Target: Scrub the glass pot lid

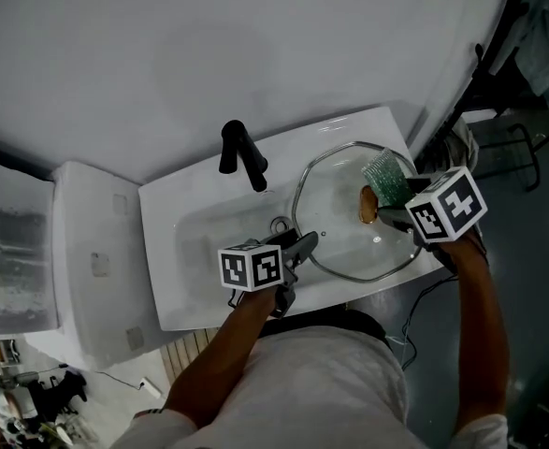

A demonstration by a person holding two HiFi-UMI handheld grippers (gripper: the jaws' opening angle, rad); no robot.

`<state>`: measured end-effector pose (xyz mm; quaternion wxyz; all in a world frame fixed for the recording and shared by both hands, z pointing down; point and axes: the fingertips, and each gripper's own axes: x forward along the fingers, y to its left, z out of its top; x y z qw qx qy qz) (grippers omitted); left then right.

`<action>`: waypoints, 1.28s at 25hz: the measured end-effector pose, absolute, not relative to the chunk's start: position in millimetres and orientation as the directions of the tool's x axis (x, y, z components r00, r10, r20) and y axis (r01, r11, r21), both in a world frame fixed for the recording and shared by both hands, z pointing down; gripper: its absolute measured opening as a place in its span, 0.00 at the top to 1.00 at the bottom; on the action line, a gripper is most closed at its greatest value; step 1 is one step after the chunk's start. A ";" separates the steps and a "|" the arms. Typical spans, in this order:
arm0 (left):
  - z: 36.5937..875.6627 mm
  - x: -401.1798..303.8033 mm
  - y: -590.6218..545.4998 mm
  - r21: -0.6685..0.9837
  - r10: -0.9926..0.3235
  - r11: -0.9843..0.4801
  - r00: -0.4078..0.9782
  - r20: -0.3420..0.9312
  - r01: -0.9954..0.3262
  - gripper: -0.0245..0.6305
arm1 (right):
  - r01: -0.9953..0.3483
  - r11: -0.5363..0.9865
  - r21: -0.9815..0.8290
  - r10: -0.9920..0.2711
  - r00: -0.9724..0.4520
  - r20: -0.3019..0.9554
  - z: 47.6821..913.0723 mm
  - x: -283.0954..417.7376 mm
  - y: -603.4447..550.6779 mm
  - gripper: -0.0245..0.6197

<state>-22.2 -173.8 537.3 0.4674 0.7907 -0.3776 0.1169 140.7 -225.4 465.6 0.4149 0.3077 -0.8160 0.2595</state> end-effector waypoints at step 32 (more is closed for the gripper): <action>534.0 -20.2 -174.6 0.635 -0.493 -0.297 0.684 0.538 -0.713 0.63 | -0.651 0.737 0.182 -0.511 -0.360 0.781 504.7 89.4 -114.6 0.42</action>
